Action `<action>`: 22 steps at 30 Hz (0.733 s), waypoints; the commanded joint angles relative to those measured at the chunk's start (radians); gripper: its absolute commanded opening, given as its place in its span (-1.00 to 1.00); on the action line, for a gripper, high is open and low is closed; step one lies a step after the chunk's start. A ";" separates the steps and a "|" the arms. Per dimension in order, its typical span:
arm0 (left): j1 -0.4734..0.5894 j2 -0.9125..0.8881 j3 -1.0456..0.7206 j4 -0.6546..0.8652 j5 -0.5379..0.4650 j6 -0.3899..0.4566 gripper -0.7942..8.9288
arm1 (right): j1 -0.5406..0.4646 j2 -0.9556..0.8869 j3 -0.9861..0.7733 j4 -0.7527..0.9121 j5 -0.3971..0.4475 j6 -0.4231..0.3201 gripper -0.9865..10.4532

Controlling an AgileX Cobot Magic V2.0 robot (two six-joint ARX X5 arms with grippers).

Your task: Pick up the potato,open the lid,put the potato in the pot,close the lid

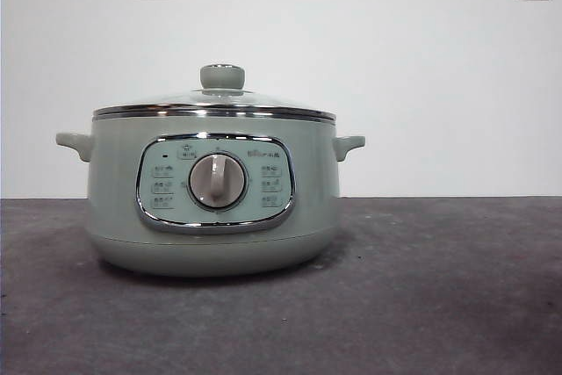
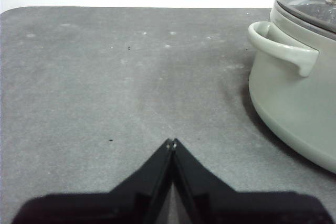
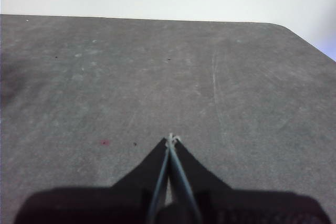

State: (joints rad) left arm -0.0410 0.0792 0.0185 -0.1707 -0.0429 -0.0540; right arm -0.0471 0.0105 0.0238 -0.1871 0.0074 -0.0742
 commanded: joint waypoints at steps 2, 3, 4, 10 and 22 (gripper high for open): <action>-0.002 0.000 -0.010 0.007 -0.002 -0.001 -0.84 | 0.000 -0.003 -0.009 0.004 0.004 0.023 -0.83; -0.002 0.000 -0.010 0.006 -0.002 -0.001 -0.84 | 0.000 -0.003 -0.009 0.004 0.004 0.022 -0.83; -0.002 0.000 -0.010 0.006 -0.002 -0.001 -0.84 | 0.000 -0.003 -0.009 0.004 0.004 0.022 -0.83; -0.002 0.000 -0.010 0.006 -0.002 -0.001 -0.84 | 0.000 -0.002 -0.009 0.002 0.004 0.022 -0.83; -0.002 0.000 -0.010 0.006 -0.002 -0.001 -0.84 | 0.000 -0.002 -0.009 0.002 0.004 0.022 -0.83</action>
State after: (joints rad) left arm -0.0410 0.0792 0.0185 -0.1707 -0.0429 -0.0540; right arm -0.0471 0.0109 0.0238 -0.1879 0.0082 -0.0635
